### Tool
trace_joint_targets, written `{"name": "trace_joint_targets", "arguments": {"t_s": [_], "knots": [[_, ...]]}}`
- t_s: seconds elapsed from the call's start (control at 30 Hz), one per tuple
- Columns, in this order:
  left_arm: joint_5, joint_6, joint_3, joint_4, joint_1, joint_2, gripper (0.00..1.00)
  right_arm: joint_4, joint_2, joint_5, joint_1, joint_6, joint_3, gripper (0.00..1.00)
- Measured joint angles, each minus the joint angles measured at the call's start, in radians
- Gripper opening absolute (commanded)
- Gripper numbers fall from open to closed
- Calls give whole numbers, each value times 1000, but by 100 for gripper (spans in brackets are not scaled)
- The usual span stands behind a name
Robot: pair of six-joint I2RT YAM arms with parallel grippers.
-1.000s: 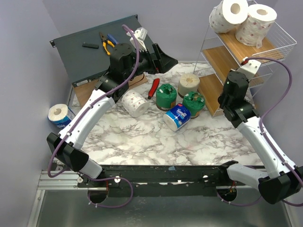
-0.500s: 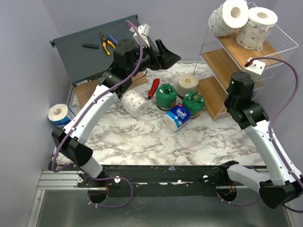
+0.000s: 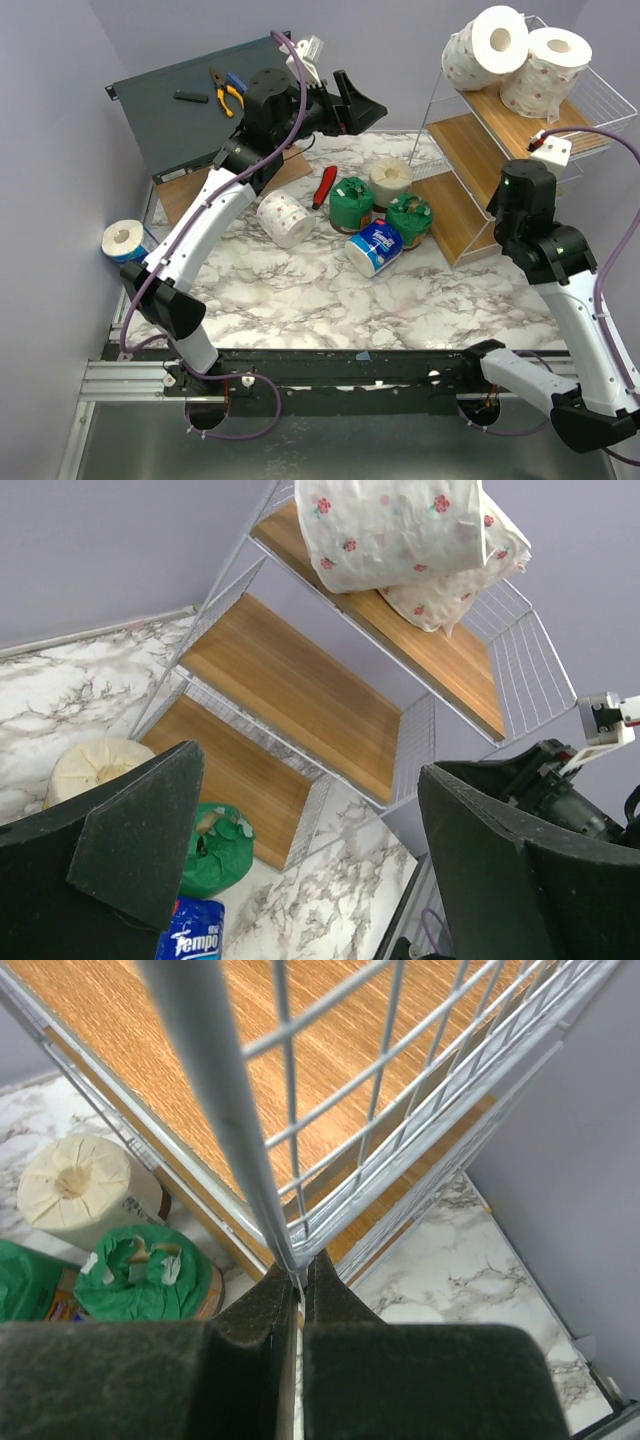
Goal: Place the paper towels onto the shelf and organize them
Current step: Move the shelf to the center of the board.
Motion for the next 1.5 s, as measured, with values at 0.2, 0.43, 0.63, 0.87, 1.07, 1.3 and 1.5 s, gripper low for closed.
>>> {"name": "trace_joint_targets", "arguments": {"t_s": [0.2,0.43,0.63,0.87,1.07,1.3,1.5], "knots": [[27,29,86,1,0,70,99,-89,-24,-48,0,11,29,1],[60,108,93,103,0,105,99,-152,-80,-82,0,25,29,1],[76,189,-35,325,0,106,99,-199,-122,-106,0,28,29,1],[94,377,-37,461,-42,151,99,-232,-156,-128,0,29,30,1],[97,647,-32,504,-124,154,99,-245,-172,-146,0,29,29,1],[113,800,37,576,-156,205,99,-239,-193,-156,0,44,16,20],[111,875,123,599,-166,282,98,-211,-237,-171,22,103,16,46]]}}
